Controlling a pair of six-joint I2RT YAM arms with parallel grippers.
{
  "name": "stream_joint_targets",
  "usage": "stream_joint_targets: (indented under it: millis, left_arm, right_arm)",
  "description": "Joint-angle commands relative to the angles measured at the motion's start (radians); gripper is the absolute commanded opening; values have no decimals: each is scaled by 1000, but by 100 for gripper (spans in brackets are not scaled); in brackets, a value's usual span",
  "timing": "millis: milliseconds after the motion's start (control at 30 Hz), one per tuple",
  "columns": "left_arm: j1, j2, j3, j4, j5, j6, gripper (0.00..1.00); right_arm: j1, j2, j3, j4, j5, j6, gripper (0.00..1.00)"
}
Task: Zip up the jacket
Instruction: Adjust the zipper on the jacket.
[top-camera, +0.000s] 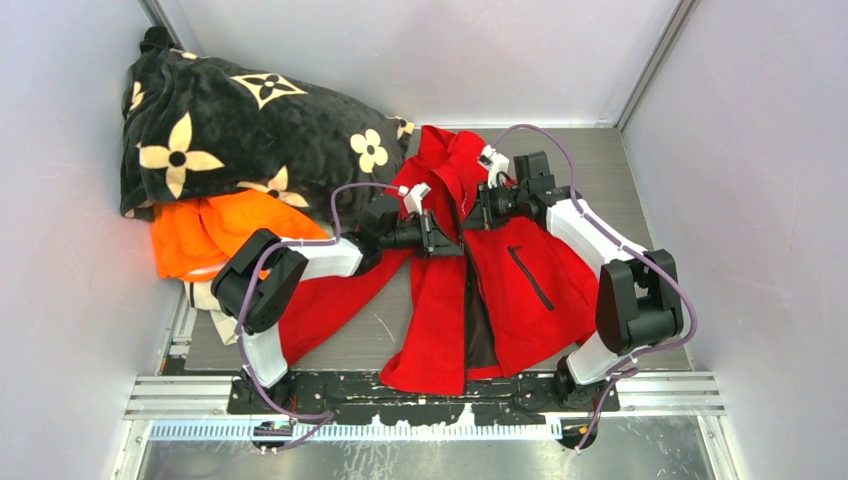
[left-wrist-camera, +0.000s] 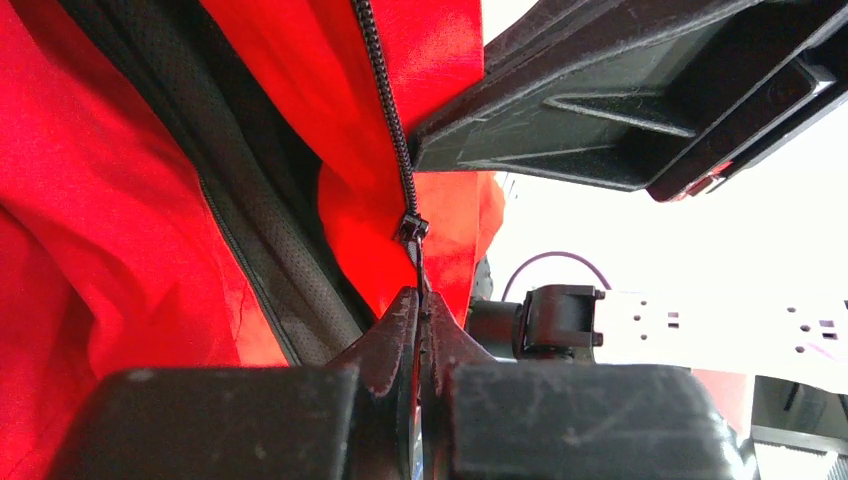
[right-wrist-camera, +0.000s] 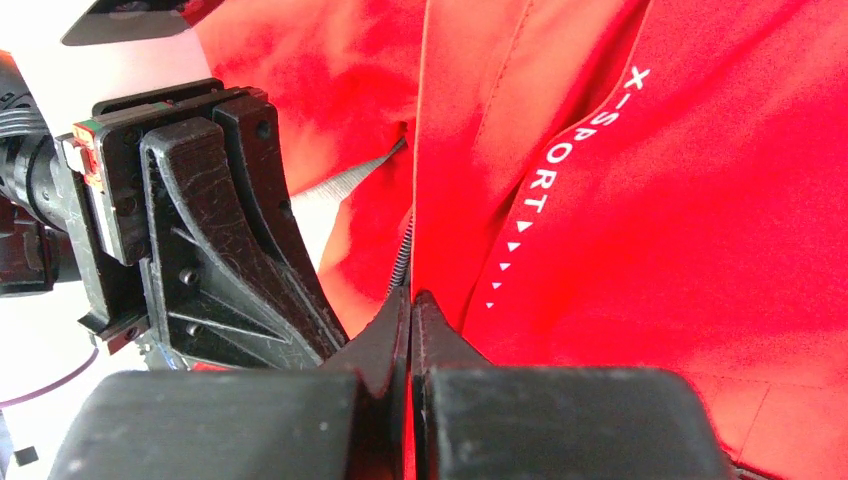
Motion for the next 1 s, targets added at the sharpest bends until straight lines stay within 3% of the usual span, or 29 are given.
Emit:
stream_joint_targets:
  millis: [0, 267, 433, 967]
  left_arm:
    - [-10, -36, 15, -43, 111, -45, 0]
    - [-35, -29, 14, -95, 130, -110, 0]
    - [-41, -58, 0, -97, 144, -147, 0]
    - [-162, -132, 15, -333, 99, -67, 0]
  right_arm:
    - [-3, -54, 5, 66, 30, -11, 1]
    - [-20, -69, -54, 205, -88, 106, 1]
    - [-31, -87, -62, 219, -58, 96, 1]
    - [-117, -140, -68, 222, -99, 98, 1]
